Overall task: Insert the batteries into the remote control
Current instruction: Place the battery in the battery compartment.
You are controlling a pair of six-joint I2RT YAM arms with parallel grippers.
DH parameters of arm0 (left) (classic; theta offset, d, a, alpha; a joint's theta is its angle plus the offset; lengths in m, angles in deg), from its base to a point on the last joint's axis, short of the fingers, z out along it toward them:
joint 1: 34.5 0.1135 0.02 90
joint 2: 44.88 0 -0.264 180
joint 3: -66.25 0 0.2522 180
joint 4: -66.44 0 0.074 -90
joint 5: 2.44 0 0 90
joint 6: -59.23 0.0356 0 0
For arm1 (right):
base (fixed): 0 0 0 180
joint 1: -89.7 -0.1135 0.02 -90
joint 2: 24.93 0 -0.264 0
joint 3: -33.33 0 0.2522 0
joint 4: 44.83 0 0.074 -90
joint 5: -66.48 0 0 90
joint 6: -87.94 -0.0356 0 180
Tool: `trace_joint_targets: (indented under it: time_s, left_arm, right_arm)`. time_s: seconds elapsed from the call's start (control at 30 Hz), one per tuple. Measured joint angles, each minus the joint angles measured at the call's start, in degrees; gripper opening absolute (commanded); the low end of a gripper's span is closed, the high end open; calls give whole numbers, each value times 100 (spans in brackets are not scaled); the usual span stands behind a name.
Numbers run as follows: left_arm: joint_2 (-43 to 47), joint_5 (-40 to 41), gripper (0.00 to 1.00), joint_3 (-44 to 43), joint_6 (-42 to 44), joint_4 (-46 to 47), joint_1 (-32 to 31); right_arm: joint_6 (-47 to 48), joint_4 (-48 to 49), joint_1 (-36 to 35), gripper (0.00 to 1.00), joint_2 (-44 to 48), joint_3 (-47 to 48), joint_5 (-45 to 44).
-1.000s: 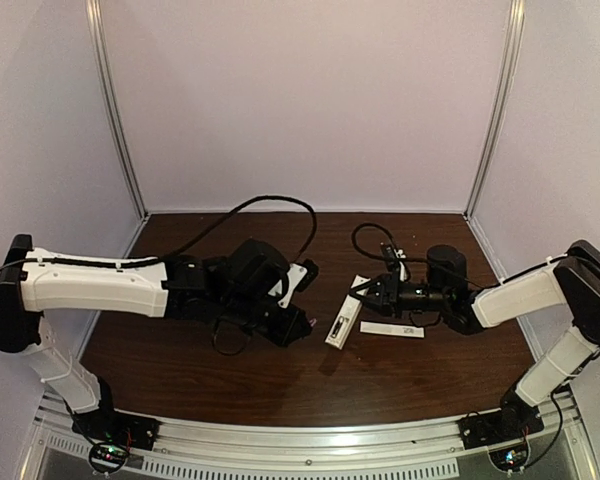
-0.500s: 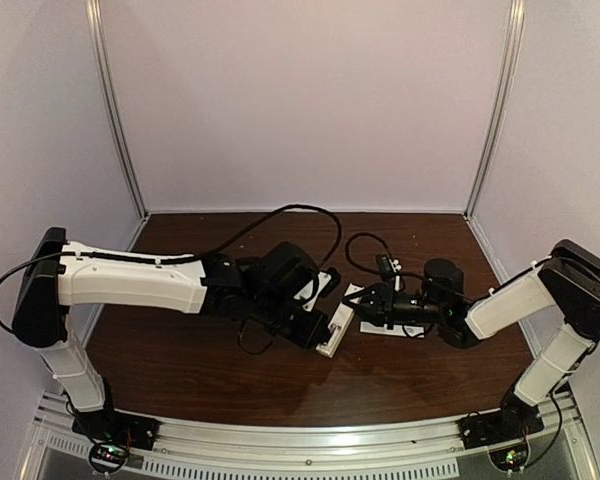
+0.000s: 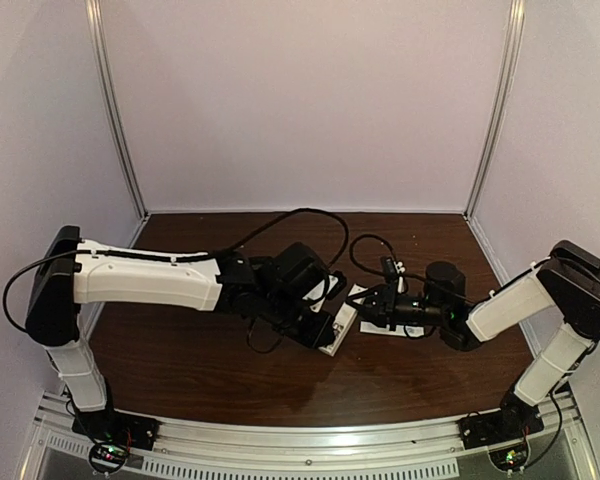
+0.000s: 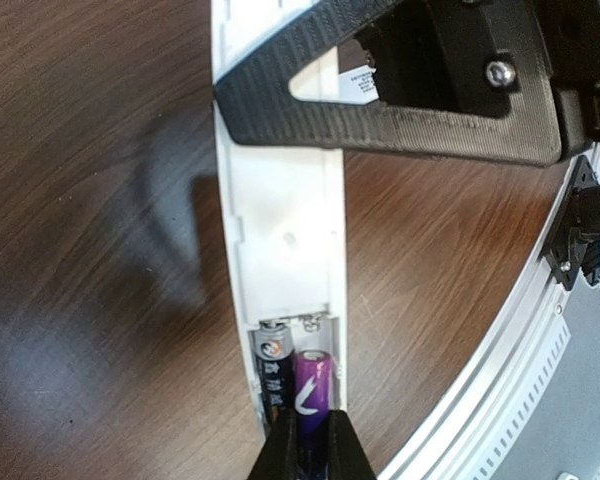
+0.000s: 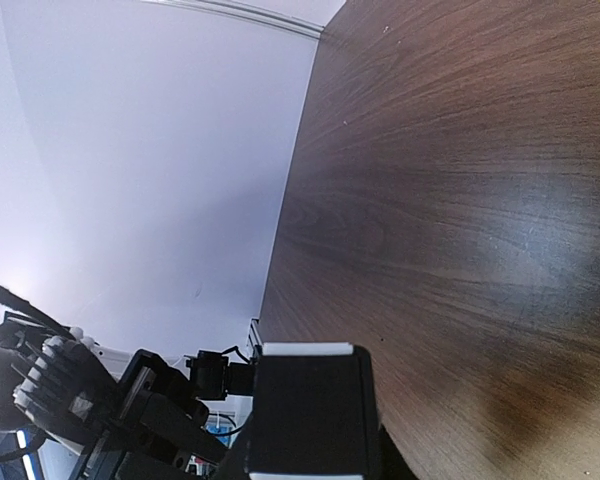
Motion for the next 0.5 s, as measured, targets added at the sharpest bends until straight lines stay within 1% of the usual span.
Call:
trace_joint_targets:
  time_s: [0.27, 0.5]
  left_arm:
    - [-348, -2, 0, -354, -240, -273, 0]
    - [-487, -4, 11, -573, -402, -507, 0]
  right_arm:
    - [7, -20, -15, 0, 0, -118, -256]
    - [2, -26, -24, 0, 0, -125, -337]
